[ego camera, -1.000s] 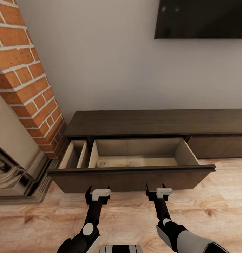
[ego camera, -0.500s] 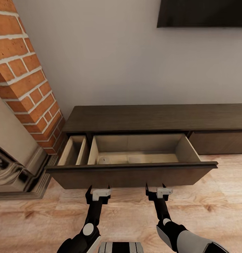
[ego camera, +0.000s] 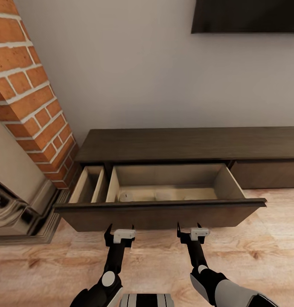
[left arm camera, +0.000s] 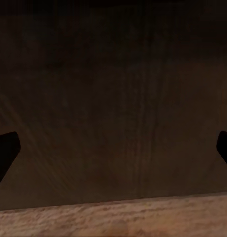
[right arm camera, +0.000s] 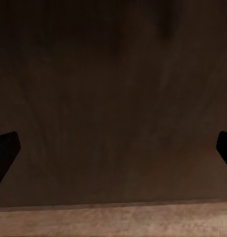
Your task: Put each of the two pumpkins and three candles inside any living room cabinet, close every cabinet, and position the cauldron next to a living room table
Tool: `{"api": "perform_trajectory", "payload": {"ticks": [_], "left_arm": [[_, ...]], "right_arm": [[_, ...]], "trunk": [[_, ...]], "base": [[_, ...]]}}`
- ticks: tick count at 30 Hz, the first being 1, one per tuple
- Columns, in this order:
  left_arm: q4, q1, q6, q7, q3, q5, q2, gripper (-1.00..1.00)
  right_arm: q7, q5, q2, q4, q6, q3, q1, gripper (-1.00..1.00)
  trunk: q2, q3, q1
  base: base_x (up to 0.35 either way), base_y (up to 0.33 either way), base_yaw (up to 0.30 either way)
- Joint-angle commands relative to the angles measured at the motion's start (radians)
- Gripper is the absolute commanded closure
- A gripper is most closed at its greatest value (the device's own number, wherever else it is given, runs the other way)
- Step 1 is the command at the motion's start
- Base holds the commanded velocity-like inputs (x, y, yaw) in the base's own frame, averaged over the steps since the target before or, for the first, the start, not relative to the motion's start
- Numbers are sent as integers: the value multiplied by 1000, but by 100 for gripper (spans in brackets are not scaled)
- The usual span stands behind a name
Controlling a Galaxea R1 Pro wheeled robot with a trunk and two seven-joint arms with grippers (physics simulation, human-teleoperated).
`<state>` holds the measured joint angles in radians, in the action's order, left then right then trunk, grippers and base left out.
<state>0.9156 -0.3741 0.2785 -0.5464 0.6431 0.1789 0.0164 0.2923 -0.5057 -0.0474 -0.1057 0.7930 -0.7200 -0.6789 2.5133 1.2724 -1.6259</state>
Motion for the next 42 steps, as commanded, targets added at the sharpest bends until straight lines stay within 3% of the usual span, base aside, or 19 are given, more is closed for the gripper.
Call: {"api": "perform_trajectory", "payload": {"ticks": [1, 32, 42], "left_arm": [[-1, -1, 7, -4, 2, 9, -1, -100], [-3, -1, 7, -4, -5, 7, -1, -100], [-3, -2, 7, -3, -5, 7, -2, -100]], "right_arm": [[7, -4, 0, 0, 2, -9, -1, -100], [7, -4, 0, 0, 2, -9, -1, -100], [8, -5, 0, 0, 2, -8, -1, -100]], "trunk": [[0, 1, 0], [0, 1, 0], [0, 1, 0]], "base": [[188, 0, 0], [96, 0, 0], [269, 0, 0]]}}
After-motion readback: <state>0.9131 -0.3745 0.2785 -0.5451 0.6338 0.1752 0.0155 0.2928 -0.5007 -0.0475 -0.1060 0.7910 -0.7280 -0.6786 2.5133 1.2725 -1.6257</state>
